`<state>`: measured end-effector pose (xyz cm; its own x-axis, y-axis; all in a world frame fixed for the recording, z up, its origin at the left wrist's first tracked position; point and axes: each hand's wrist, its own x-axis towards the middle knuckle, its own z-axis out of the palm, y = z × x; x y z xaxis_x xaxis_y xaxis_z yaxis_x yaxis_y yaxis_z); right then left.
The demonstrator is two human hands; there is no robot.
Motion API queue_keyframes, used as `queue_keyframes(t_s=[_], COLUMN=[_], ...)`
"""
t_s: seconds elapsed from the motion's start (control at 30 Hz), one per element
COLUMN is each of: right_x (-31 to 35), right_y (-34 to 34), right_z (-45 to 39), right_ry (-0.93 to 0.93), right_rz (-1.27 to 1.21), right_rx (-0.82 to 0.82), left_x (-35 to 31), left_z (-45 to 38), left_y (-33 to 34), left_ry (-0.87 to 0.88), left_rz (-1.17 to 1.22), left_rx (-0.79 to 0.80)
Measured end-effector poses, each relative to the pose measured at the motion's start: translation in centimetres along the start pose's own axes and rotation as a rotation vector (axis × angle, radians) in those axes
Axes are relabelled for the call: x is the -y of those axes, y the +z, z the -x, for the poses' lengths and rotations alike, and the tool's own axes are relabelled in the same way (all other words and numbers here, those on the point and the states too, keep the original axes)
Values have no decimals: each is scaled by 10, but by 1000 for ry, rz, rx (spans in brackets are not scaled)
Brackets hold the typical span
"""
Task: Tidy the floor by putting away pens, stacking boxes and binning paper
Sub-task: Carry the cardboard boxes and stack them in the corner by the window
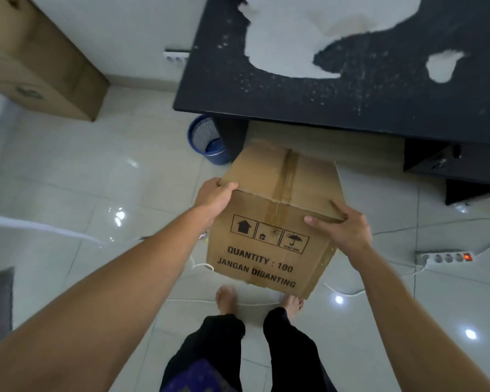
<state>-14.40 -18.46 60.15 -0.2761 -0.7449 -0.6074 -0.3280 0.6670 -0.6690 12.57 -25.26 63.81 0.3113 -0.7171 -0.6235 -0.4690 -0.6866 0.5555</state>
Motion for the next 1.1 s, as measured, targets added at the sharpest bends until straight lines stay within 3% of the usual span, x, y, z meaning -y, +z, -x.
queue_keyframes(t_s=[0.37,0.67,0.93,1.1], right_x=[89,146,235,286], right_y=[48,143,195,218], right_z=[96,211,312,356], right_ry=[-217,-452,-755,-884], right_rz=[285,409,473,380], right_rx=[135,210,208,192], left_x=[65,160,196,193], left_z=[93,186,250,270], left_y=[-134,-264,-380,-444], left_ry=[-72,-84,31,170], left_rz=[291,531,689,713], left_rx=[-127,-260,-468,-576])
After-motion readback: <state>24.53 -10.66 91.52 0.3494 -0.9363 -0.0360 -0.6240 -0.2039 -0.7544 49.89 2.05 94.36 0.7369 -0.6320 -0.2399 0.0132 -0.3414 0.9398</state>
